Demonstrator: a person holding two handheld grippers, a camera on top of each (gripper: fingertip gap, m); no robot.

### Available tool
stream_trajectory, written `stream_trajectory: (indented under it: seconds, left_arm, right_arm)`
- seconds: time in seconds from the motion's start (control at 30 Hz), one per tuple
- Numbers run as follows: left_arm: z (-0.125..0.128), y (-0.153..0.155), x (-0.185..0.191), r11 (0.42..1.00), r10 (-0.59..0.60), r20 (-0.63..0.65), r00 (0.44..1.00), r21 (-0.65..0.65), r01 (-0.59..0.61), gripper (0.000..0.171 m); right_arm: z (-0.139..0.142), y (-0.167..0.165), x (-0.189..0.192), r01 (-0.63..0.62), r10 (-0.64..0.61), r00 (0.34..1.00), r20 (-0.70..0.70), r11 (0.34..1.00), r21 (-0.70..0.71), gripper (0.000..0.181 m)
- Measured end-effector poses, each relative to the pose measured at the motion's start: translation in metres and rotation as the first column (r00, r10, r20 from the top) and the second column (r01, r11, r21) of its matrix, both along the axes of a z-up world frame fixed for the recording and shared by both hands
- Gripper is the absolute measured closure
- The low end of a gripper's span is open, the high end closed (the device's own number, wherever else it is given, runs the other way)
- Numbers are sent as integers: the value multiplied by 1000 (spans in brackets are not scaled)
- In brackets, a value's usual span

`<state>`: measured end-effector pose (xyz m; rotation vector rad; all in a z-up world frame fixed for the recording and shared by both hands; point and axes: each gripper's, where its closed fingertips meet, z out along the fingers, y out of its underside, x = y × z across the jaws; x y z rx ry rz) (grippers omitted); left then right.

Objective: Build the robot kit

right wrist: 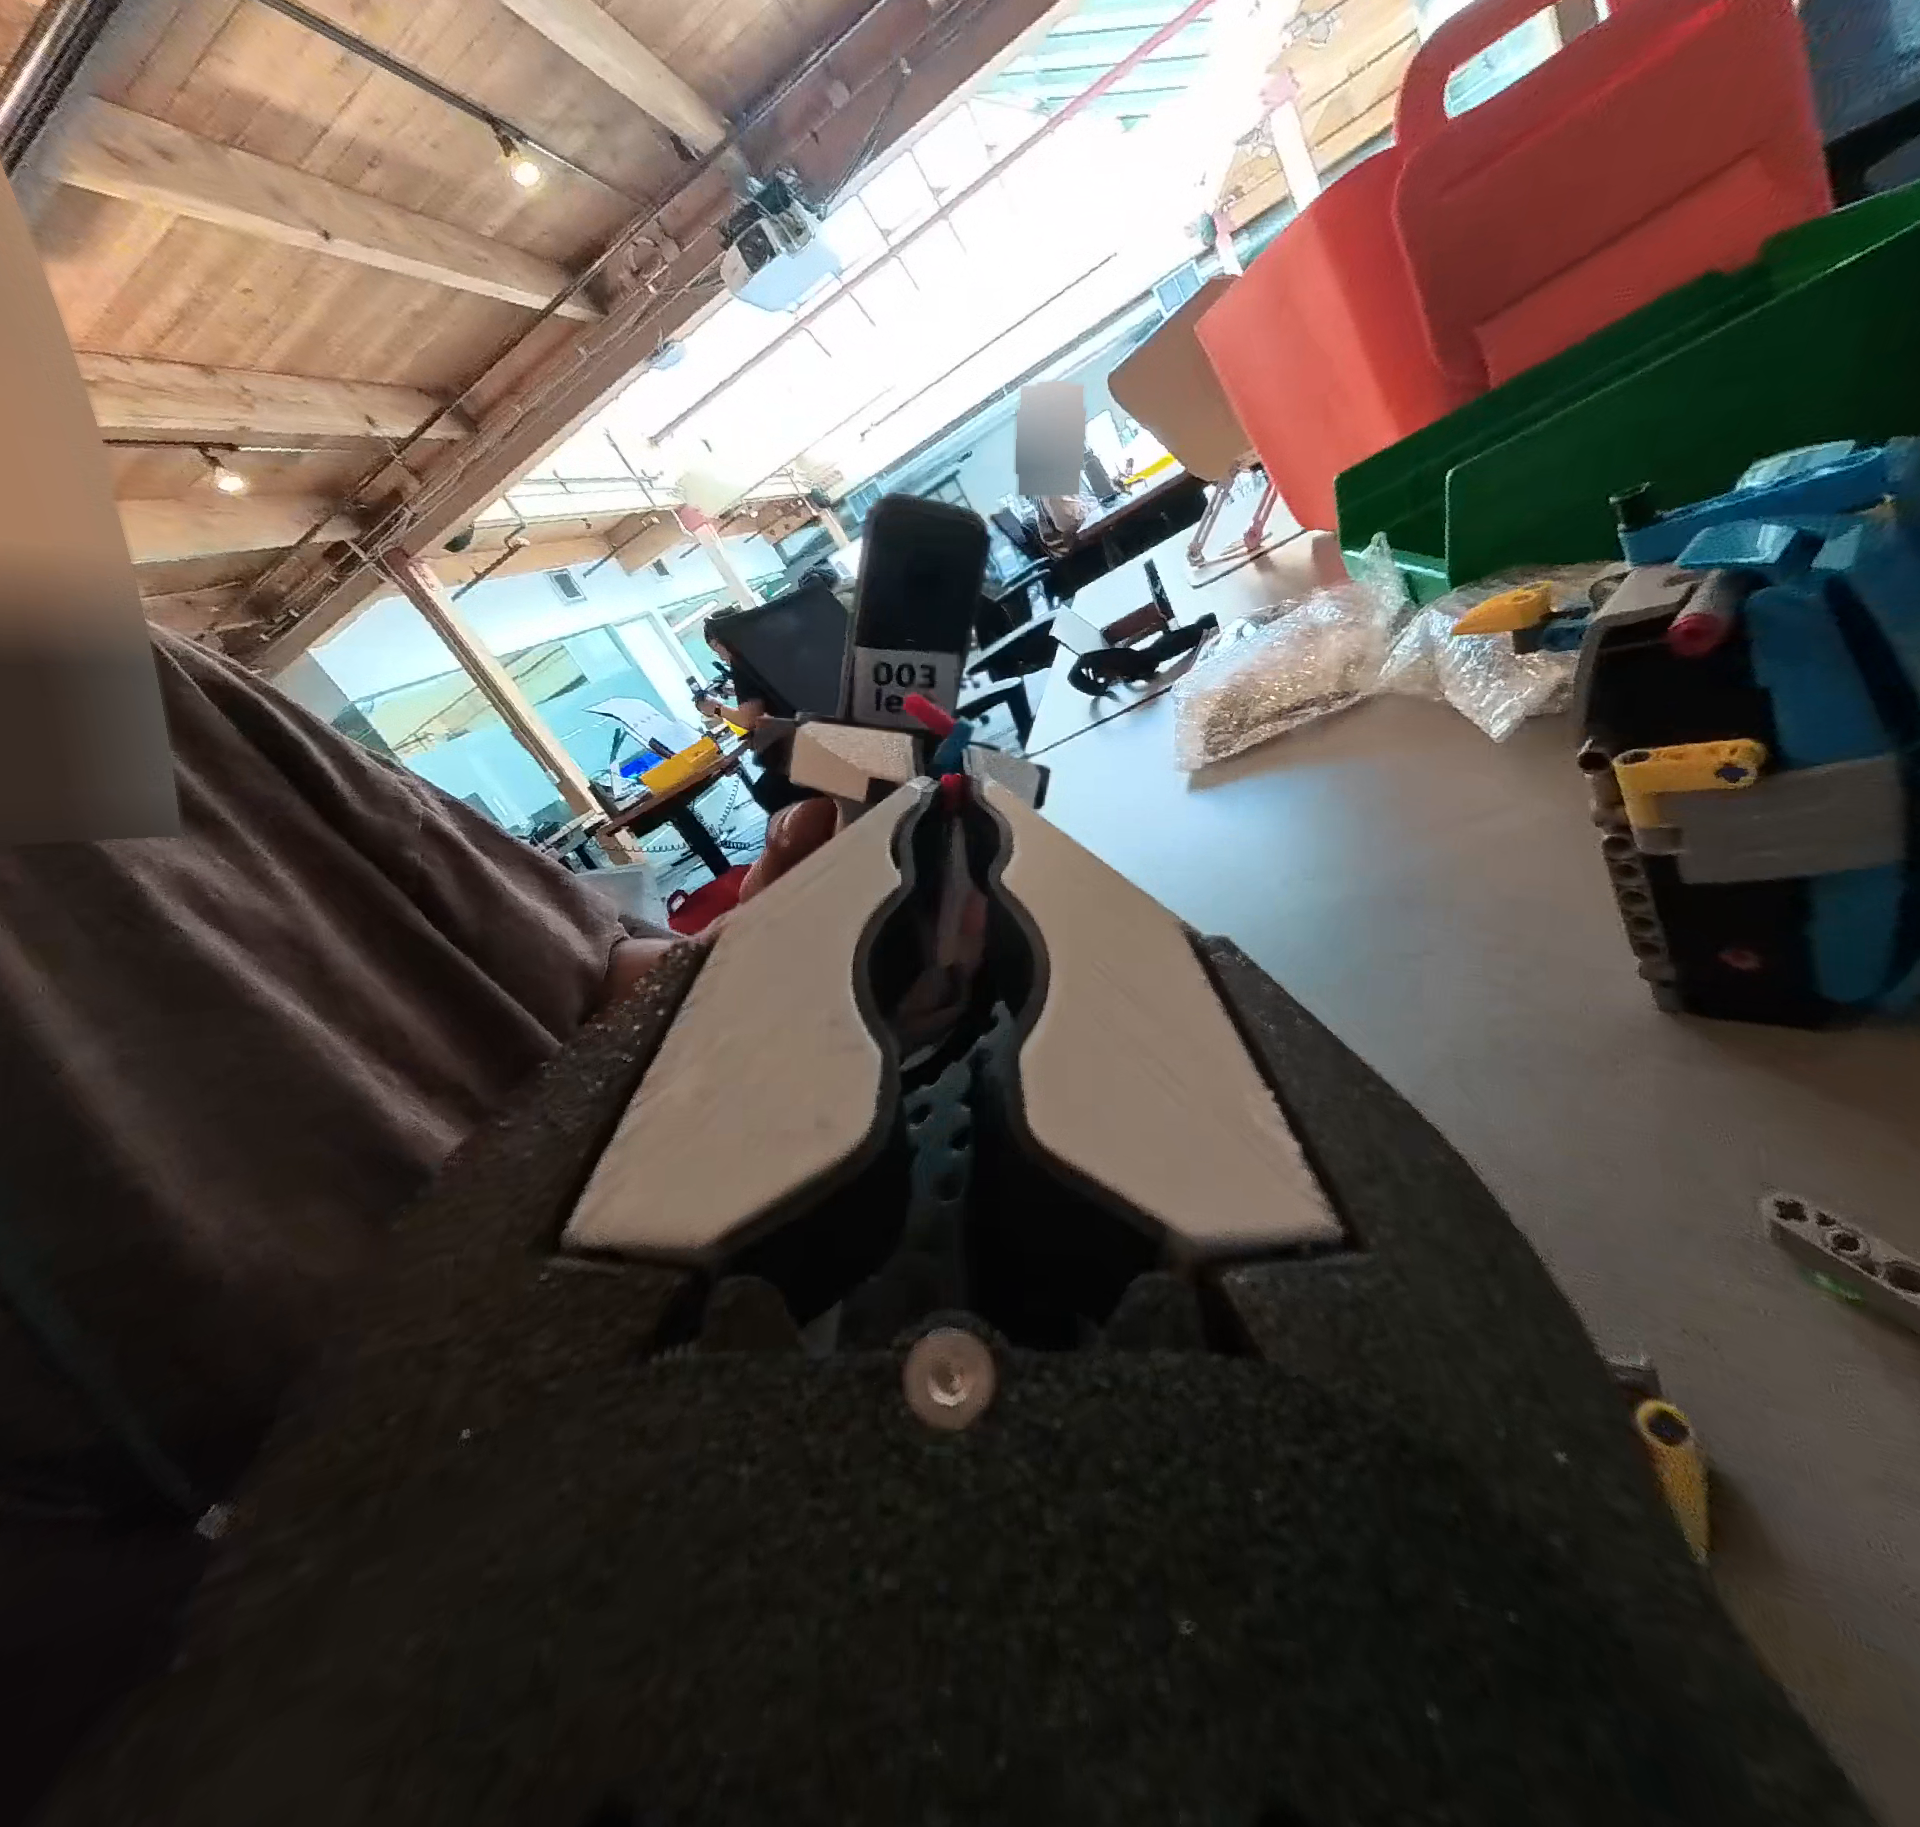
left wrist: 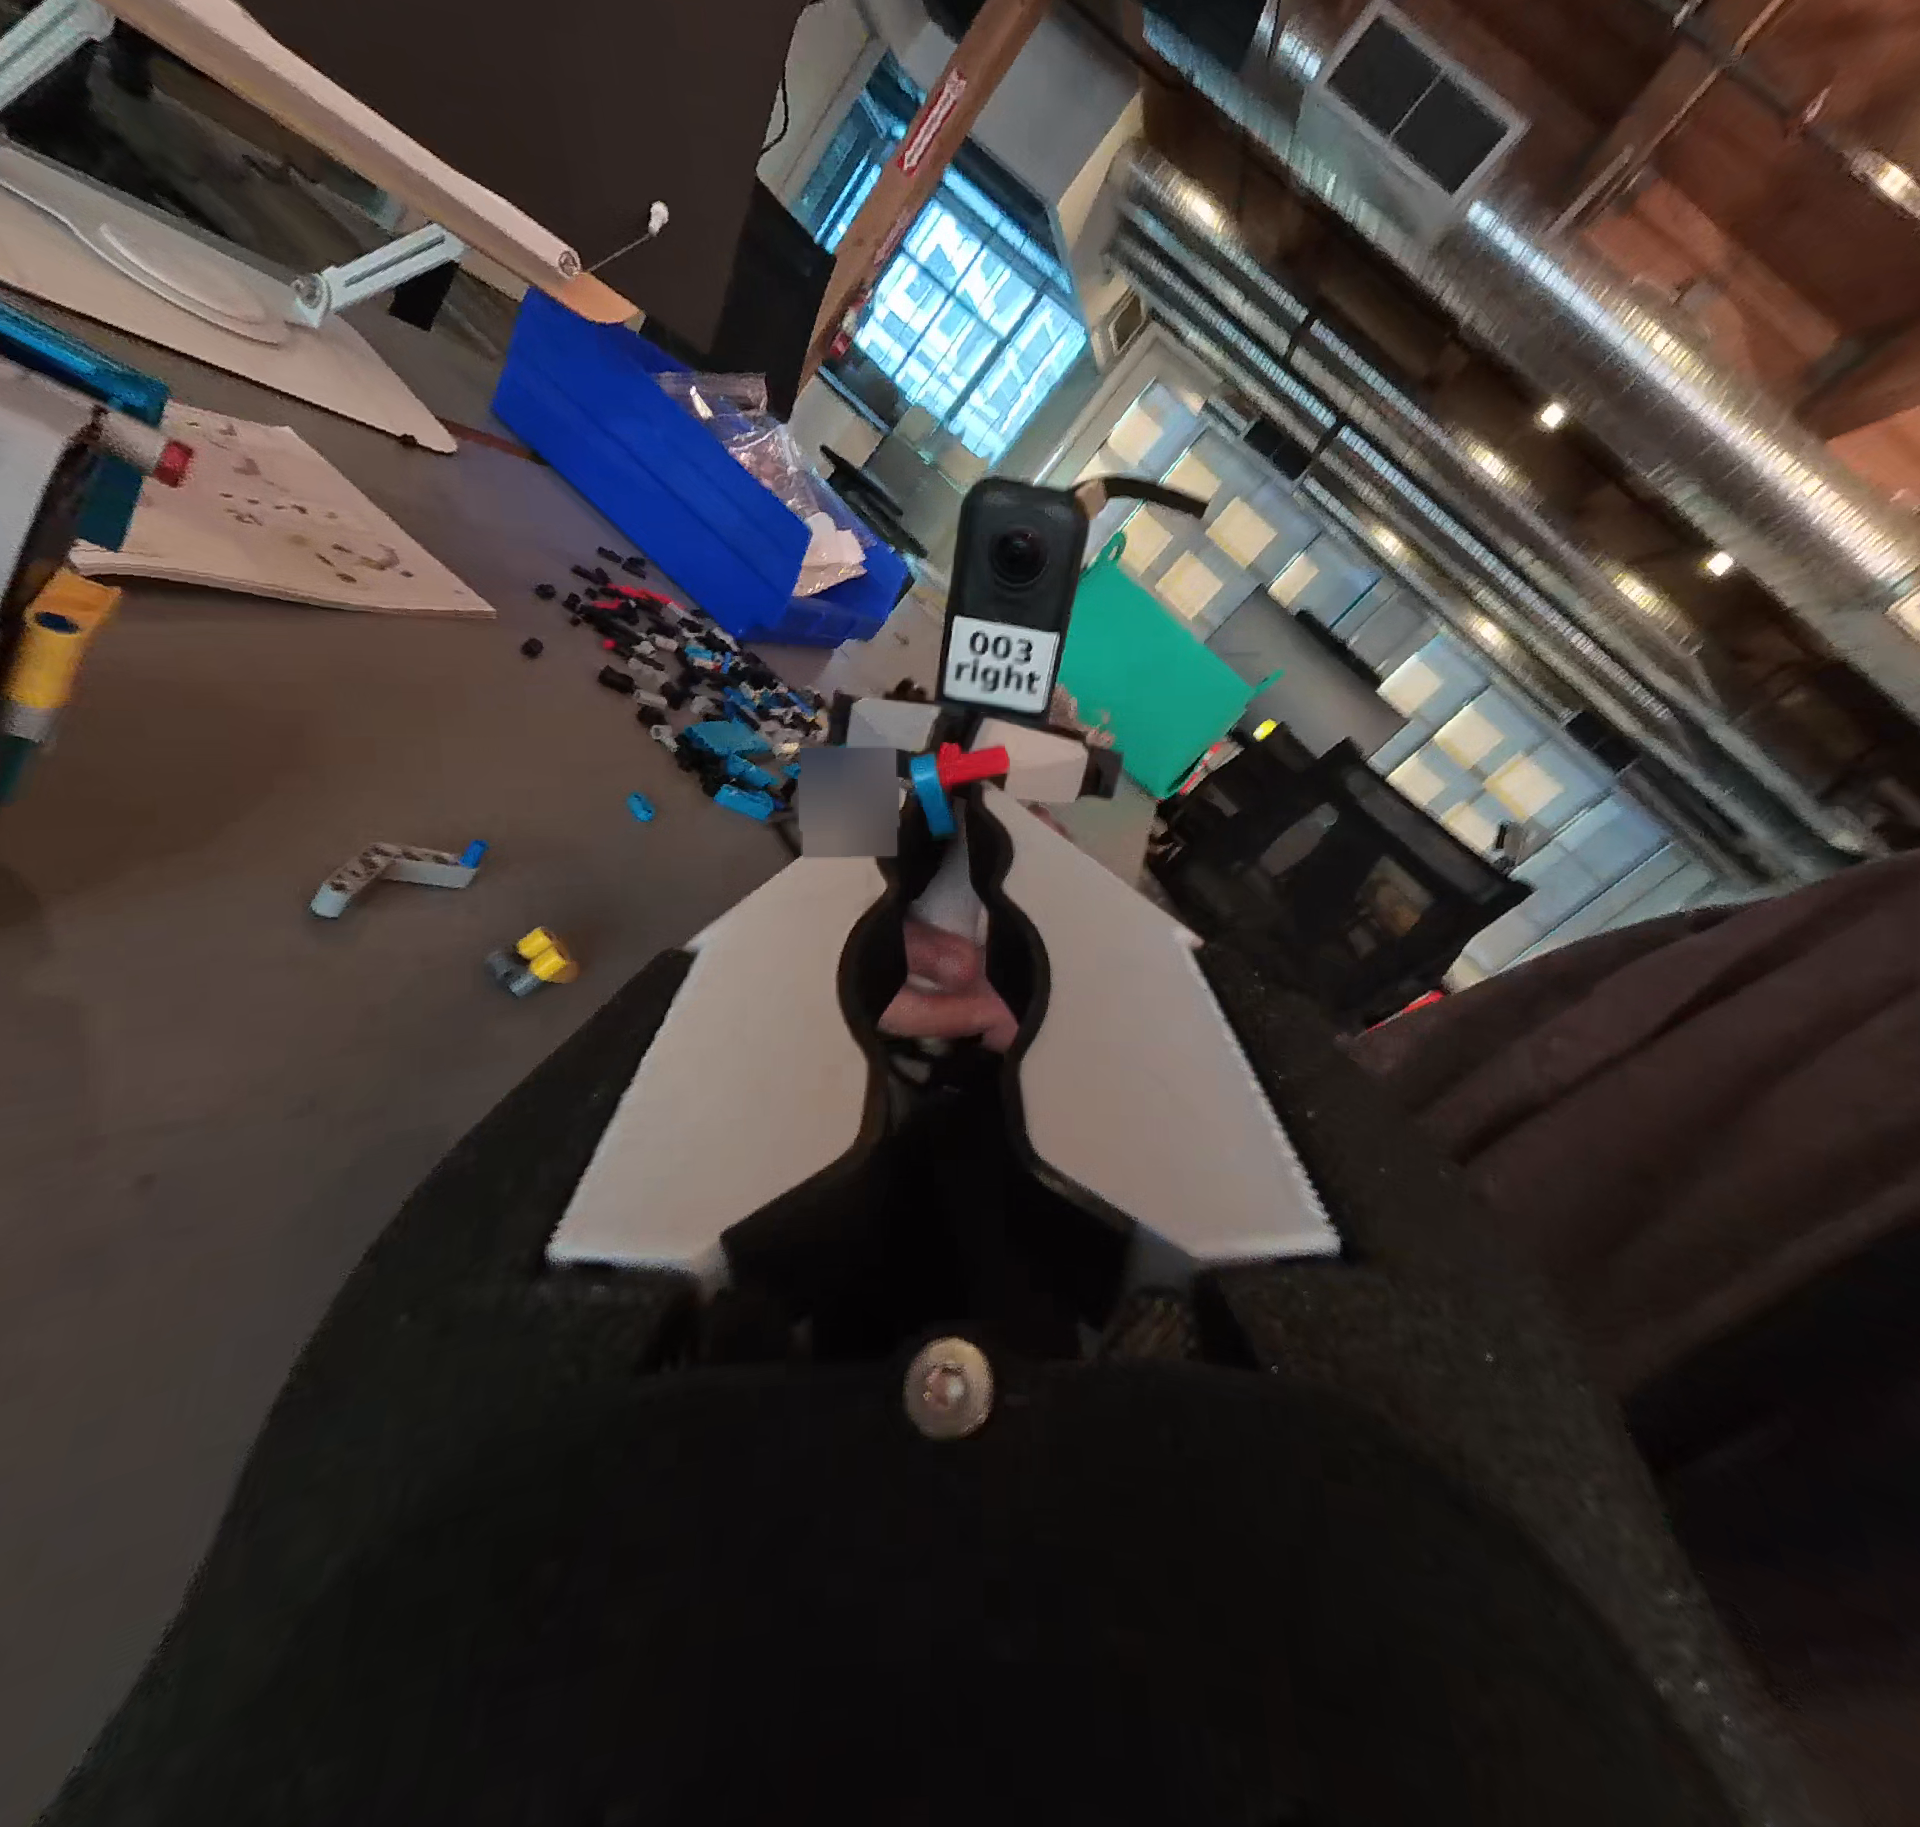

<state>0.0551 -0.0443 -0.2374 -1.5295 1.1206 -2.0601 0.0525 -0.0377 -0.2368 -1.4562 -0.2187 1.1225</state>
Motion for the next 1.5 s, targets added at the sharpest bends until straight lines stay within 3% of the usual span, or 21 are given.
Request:
stream_trajectory:
  seconds: [0.13,0.23,0.3,0.57,0.73,1.23,1.5]
  left_arm:
    - [-24,9,3,982,22,-106,994,190,-1,169]
    - [-48,24,5,930,99,-185,978,367,-25,169]
    - [-53,28,4,915,112,-196,974,403,-24,169]
    - [-62,46,4,807,277,-209,938,580,-109,170]
    - [-53,31,7,854,228,-200,953,511,-97,169]
    - [-50,24,7,837,254,-195,947,535,-114,166]
    - [-56,27,6,808,290,-216,932,577,-118,170]
  right_arm:
    - [-19,7,5,39,-33,996,77,997,-72,179]
    - [-38,14,17,139,-113,970,217,985,-105,178]
    - [-43,15,25,175,-142,959,247,977,-119,178]
    - [-20,15,2,175,-171,953,249,984,6,178]
    - [-28,18,-11,219,-232,875,425,972,80,177]
    - [-29,19,-4,264,-289,833,472,957,119,178]
    - [-31,19,-5,275,-324,769,551,946,173,178]
